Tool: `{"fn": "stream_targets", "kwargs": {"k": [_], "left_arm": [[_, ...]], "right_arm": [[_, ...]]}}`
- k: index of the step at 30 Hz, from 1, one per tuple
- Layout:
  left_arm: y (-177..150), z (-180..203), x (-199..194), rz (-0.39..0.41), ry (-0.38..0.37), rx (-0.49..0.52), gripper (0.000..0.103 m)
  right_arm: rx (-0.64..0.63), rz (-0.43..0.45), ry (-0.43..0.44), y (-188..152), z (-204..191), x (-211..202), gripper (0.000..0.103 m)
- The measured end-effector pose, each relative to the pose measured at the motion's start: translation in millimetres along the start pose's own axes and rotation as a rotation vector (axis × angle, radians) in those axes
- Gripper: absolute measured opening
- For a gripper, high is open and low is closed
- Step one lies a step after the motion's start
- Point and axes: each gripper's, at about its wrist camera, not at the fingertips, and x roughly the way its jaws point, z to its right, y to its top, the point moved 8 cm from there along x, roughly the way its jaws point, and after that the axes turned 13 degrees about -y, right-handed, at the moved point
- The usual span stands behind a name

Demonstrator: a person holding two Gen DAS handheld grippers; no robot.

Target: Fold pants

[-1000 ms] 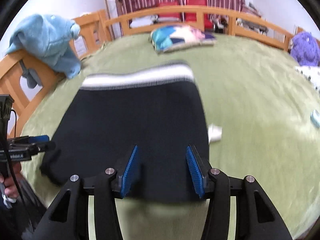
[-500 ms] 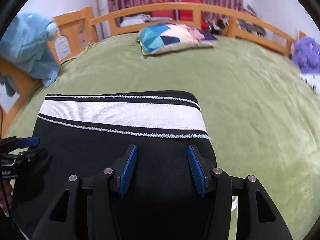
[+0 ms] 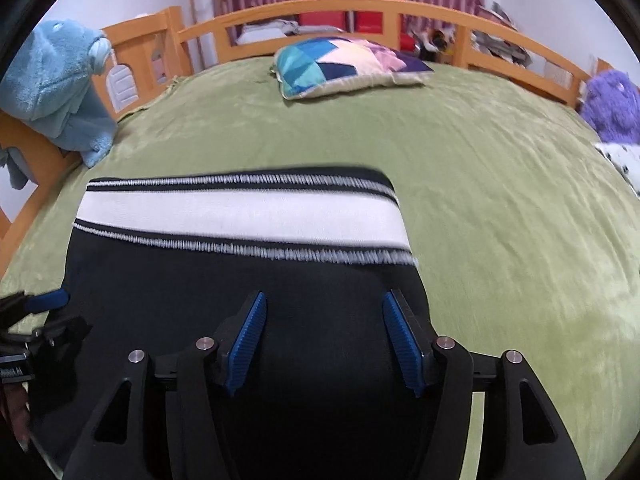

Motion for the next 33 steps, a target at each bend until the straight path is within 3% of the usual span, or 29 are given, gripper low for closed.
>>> {"fn": "stream_targets", "kwargs": {"k": [6,10,12,16,22,28,33], "left_arm": [[-35.8,5.6,-24.5,-0.01,0.062,-0.008,0.074],[-58.6,12.6,-37.7,-0.064,-0.013,-0.094,0.074],[-64.9,17.7,-53.9,-0.043,0.004,-0.091,0.074],[-69.4,44.9,-98.5,0.026,-0.049,-0.069,0.074],[-72.1,87.6,-165.1,0.168,-0.006,0.015,0.08],[-78.9,110.1,-193.9,0.233,0.058,0.069,0.086],[-79.9,127.1,-210.3,0.26,0.059,0.104,0.092]], "right_arm": [[0.01,-0.064,0.001,-44.8,8.0,-43.1,0.063],[-0.029,-0.06,-0.016,-66.9,8.4,-79.7,0.061],[-0.038,-0.01,-0.031,-68.4,11.1,-106.4,0.06],[0.016,0.112,-0.052,-68.1,25.6,-173.9,0.06],[0.066,0.202,-0.083,-75.3,41.3,-247.3,0.068],[0.122,0.195,-0.087,-85.2,56.5,-274.9,0.068],[0.13,0.236,-0.112,-86.6,59.3,-296.3,0.087]]}}
